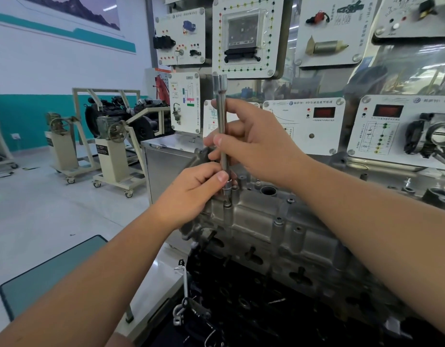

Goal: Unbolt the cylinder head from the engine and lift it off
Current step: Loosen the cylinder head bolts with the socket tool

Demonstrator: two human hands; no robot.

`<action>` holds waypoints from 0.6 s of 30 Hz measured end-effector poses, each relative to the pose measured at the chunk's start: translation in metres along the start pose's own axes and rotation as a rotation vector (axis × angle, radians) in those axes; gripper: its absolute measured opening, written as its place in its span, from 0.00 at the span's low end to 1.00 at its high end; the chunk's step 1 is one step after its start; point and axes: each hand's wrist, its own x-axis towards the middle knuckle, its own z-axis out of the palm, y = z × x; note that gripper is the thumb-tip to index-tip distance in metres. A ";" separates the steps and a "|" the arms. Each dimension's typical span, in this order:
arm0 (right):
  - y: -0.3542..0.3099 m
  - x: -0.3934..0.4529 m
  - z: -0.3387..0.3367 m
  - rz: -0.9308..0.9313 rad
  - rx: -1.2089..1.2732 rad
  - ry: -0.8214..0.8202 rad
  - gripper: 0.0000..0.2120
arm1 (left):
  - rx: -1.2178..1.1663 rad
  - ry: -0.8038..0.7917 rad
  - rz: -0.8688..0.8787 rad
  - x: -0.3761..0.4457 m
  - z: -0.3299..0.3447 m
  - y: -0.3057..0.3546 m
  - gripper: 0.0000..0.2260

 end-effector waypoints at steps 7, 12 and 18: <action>0.002 0.004 -0.001 -0.031 -0.145 0.125 0.11 | 0.010 0.016 0.016 0.002 0.001 -0.001 0.21; 0.002 0.002 -0.002 0.002 -0.043 0.032 0.14 | -0.076 -0.040 -0.027 0.002 -0.001 -0.003 0.12; 0.002 0.002 0.002 -0.035 -0.100 0.139 0.15 | -0.079 -0.002 -0.042 0.004 -0.001 -0.006 0.24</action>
